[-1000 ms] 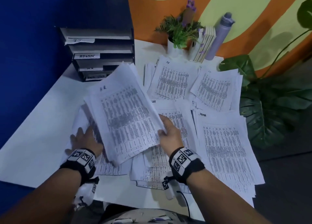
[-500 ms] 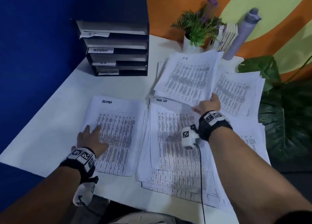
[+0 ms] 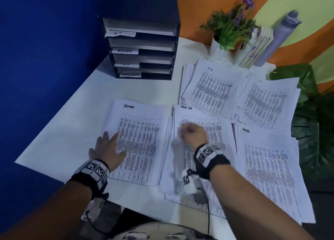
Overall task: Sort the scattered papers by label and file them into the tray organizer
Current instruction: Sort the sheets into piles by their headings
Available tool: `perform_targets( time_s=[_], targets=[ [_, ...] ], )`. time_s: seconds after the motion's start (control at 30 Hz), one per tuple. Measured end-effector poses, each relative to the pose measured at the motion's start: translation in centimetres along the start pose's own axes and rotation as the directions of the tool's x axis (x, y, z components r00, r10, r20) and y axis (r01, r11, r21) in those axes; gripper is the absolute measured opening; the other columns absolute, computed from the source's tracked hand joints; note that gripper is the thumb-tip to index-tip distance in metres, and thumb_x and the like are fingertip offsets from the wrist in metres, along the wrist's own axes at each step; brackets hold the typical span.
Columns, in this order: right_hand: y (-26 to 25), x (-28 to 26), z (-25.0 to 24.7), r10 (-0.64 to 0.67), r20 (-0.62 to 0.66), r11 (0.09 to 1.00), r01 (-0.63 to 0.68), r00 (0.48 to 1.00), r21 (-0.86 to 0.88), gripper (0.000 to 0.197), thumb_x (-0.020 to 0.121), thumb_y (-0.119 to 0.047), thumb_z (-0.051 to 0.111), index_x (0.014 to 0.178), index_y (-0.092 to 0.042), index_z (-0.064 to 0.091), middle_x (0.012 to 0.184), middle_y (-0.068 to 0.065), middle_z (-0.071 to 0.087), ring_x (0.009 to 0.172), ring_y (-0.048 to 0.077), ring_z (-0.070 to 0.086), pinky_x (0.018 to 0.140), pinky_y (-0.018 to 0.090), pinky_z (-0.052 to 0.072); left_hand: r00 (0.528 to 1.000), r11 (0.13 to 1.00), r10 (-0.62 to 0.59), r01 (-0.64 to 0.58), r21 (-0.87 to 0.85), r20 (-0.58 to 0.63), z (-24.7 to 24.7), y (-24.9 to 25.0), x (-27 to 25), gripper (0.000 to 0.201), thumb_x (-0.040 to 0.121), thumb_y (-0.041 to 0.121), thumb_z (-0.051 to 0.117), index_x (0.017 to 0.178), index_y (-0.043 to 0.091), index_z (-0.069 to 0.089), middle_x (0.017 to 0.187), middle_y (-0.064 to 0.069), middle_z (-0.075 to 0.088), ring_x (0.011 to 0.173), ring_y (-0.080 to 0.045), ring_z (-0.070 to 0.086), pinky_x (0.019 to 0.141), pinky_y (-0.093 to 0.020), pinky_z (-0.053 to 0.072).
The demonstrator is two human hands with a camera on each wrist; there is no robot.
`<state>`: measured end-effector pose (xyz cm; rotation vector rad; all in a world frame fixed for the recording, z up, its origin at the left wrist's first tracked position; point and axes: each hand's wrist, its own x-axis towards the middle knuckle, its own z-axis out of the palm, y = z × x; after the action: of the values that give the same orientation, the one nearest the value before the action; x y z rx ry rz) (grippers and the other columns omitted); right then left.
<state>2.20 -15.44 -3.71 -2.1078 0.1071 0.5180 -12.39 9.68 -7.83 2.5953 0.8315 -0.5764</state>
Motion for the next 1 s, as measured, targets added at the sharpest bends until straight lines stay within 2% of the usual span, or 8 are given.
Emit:
perform_targets(
  time_s=[0.13,0.2,0.27,0.4,0.53,0.7,0.87,1.0],
  targets=[
    [0.5,-2.7,4.4,-0.023,0.171,0.973,0.062,0.985,-0.221,0.024,0.095,-0.027,0.054,0.108,-0.012,0.066,0.107,0.008,0.068,0.097,0.027,0.065,0.091,0.041,0.053,0.995,0.994,0.092,-0.093,0.057,0.027,0.2,-0.5,-0.9,0.077,0.091,0.052,0.047,0.153,0.033,0.006,0.162,0.001,-0.01,0.148,-0.022,-0.006,0.117,-0.05,0.006],
    [0.4,-3.5,5.6,-0.01,0.166,0.964,0.053,0.986,-0.26,0.021,0.095,-0.03,0.054,0.094,-0.01,0.06,0.09,0.006,0.063,0.083,0.022,0.061,0.075,0.028,0.054,0.986,0.985,0.157,-0.16,0.061,0.049,0.5,-0.6,-1.5,0.076,0.092,0.051,0.047,0.153,0.033,0.006,0.161,0.001,-0.01,0.148,-0.022,-0.006,0.118,-0.048,0.003],
    [0.5,-4.1,6.3,0.01,0.14,0.971,0.024,0.99,-0.24,0.017,0.095,-0.031,0.054,0.1,-0.014,0.051,0.085,-0.003,0.053,0.074,0.011,0.054,0.061,0.013,0.044,0.97,0.972,0.235,-0.235,-0.01,0.059,0.8,-0.7,-2.0,0.074,0.093,0.047,0.049,0.153,0.033,0.008,0.162,0.001,-0.007,0.149,-0.021,-0.002,0.119,-0.043,0.002],
    [0.2,-4.4,5.8,0.014,0.028,0.988,-0.01,1.0,-0.151,0.02,0.094,-0.015,0.058,0.079,-0.018,0.045,0.07,-0.007,0.05,0.057,0.005,0.049,0.039,0.008,0.034,0.956,0.927,0.291,-0.291,-0.237,-0.035,0.4,-1.1,-2.4,0.068,0.094,0.033,0.054,0.152,0.027,0.021,0.16,0.001,0.016,0.145,-0.019,0.018,0.119,-0.033,0.015],
    [0.3,-4.0,4.4,0.089,-0.034,0.996,-0.089,0.995,-0.004,0.009,0.09,-0.012,0.064,0.087,-0.016,0.057,0.074,0.003,0.059,0.062,0.016,0.054,0.056,0.026,0.053,0.988,0.882,0.141,-0.156,-0.445,-0.067,-1.3,-1.6,-1.6,0.058,0.096,0.022,0.053,0.149,0.016,0.029,0.151,-0.008,0.035,0.135,-0.023,0.038,0.112,-0.034,0.032],
    [-0.1,-4.0,4.0,0.105,-0.039,0.992,-0.101,0.994,0.081,0.017,0.089,-0.015,0.065,0.081,-0.024,0.054,0.069,0.003,0.048,0.06,0.016,0.047,0.057,0.026,0.048,1.0,0.75,-0.011,0.016,-0.661,0.011,-3.0,-1.9,-0.6,0.055,0.098,0.028,0.051,0.148,0.015,0.032,0.138,-0.004,0.053,0.12,-0.02,0.051,0.095,-0.027,0.038],
    [-0.6,-4.3,4.6,0.082,-0.018,0.995,-0.081,0.996,0.052,0.018,0.092,-0.018,0.061,0.105,-0.006,0.056,0.075,0.006,0.052,0.062,0.017,0.051,0.055,0.024,0.047,0.997,0.775,-0.035,0.067,-0.629,0.063,-2.5,-2.9,0.3,0.065,0.091,0.032,0.063,0.147,0.015,0.034,0.124,-0.002,0.063,0.112,-0.017,0.054,0.096,-0.027,0.038],
    [-0.5,-4.4,4.6,0.067,-0.005,0.997,-0.067,0.998,-0.048,0.015,0.089,-0.014,0.063,0.089,-0.001,0.055,0.08,0.01,0.06,0.077,0.026,0.061,0.074,0.035,0.054,0.999,0.956,-0.028,0.021,-0.294,-0.019,-2.1,-2.7,0.4,0.078,0.078,0.038,0.076,0.144,0.02,0.039,0.138,-0.011,0.045,0.124,-0.026,0.049,0.105,-0.034,0.04]
  ],
)
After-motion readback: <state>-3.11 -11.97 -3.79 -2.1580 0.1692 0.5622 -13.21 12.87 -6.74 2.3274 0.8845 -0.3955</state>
